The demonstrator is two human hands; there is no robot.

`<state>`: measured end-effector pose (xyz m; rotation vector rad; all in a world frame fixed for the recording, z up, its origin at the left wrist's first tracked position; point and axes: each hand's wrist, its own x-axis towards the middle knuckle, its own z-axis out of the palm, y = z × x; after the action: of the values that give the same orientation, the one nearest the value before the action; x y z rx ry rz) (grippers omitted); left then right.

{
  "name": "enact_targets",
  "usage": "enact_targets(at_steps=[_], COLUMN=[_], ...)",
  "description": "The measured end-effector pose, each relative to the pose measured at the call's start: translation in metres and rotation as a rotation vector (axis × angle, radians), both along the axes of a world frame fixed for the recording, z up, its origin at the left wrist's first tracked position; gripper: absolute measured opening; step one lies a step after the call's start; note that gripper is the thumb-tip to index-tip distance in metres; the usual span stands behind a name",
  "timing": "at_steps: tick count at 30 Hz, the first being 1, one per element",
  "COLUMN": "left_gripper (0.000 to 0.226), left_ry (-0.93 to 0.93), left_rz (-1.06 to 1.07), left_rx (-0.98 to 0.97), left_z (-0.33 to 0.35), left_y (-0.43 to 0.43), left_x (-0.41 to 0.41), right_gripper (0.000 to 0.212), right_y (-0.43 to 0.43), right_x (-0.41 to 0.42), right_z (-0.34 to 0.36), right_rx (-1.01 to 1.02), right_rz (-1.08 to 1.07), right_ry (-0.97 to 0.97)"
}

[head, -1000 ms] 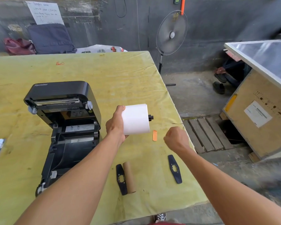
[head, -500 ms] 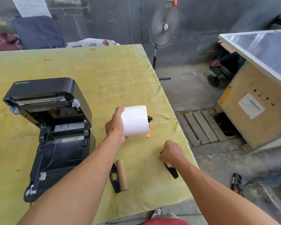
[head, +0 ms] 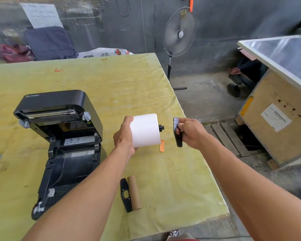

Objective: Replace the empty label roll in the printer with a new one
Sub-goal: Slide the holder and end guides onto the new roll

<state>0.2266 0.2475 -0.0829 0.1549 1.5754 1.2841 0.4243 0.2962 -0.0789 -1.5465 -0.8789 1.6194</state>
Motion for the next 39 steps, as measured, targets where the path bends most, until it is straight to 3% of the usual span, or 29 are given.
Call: enact_targets(at_steps=[3, 8, 13, 20, 24, 34, 39], left_gripper=[0.046, 0.049, 0.052, 0.052, 0.052, 0.049, 0.048], left_ry=[-0.013, -0.003, -0.017, -0.027, -0.018, 0.046, 0.036], left_rz=[-0.014, -0.054, -0.072, -0.019, -0.014, -0.054, -0.045], left_rx=[0.014, 0.030, 0.038, 0.020, 0.018, 0.035, 0.044], left_z=[0.004, 0.008, 0.011, 0.012, 0.014, 0.015, 0.015], left_y=[0.001, 0.003, 0.003, 0.002, 0.002, -0.001, 0.000], left_x=[-0.001, -0.001, -0.004, -0.007, -0.013, -0.017, -0.015], right_gripper=[0.032, 0.038, 0.044, 0.014, 0.020, 0.030, 0.023], right_y=[-0.002, -0.004, -0.005, -0.012, -0.019, -0.026, -0.029], right_x=[-0.008, -0.021, -0.029, -0.038, -0.036, -0.028, -0.033], right_z=[0.009, 0.010, 0.012, 0.007, 0.005, 0.008, 0.004], right_rx=[-0.001, 0.036, 0.132, 0.293, 0.300, 0.474, 0.445], right_rz=[0.060, 0.154, 0.213, 0.101, 0.136, 0.294, 0.217], right_ry=[0.177, 0.275, 0.097, 0.050, 0.026, -0.271, -0.199])
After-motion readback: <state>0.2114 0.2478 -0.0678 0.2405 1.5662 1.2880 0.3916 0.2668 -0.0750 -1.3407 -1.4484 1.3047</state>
